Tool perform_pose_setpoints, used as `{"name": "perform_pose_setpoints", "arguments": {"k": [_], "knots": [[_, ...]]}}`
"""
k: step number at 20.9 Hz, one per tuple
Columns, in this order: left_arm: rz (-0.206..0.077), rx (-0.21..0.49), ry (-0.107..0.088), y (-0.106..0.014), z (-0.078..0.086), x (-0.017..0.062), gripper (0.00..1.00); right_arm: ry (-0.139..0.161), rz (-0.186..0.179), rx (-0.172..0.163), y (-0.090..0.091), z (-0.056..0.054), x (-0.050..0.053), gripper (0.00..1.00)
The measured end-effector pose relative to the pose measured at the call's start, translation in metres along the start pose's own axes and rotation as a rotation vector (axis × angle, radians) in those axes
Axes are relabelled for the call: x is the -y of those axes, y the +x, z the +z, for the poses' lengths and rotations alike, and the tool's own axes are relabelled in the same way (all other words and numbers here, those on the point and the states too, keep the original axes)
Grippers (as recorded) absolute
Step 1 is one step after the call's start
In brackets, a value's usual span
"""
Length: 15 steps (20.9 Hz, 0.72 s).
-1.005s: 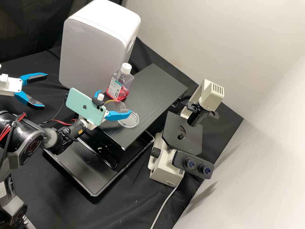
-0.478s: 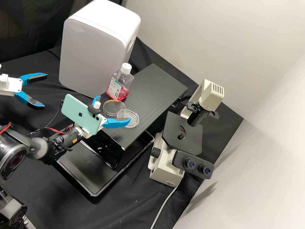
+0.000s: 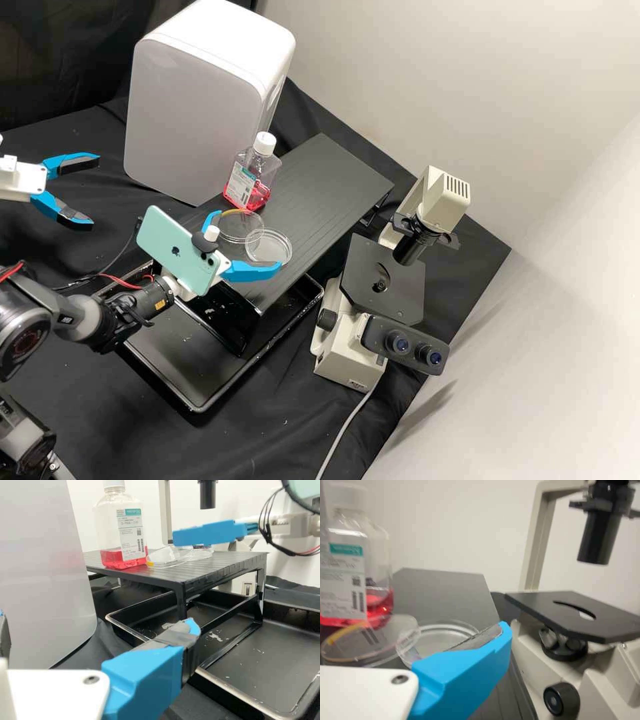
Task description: Place the lid on the petri dish
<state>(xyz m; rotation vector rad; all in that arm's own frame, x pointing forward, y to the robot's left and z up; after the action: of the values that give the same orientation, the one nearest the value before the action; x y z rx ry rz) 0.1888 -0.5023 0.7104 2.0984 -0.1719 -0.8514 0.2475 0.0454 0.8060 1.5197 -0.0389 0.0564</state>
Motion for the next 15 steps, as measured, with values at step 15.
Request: {"name": "perform_pose_setpoints", "arguments": {"k": [15], "knots": [[-0.002,0.009,0.001,0.0,0.002,0.0003,1.0,0.066,-0.015,0.055,0.02,0.014,0.006,1.0]]}}
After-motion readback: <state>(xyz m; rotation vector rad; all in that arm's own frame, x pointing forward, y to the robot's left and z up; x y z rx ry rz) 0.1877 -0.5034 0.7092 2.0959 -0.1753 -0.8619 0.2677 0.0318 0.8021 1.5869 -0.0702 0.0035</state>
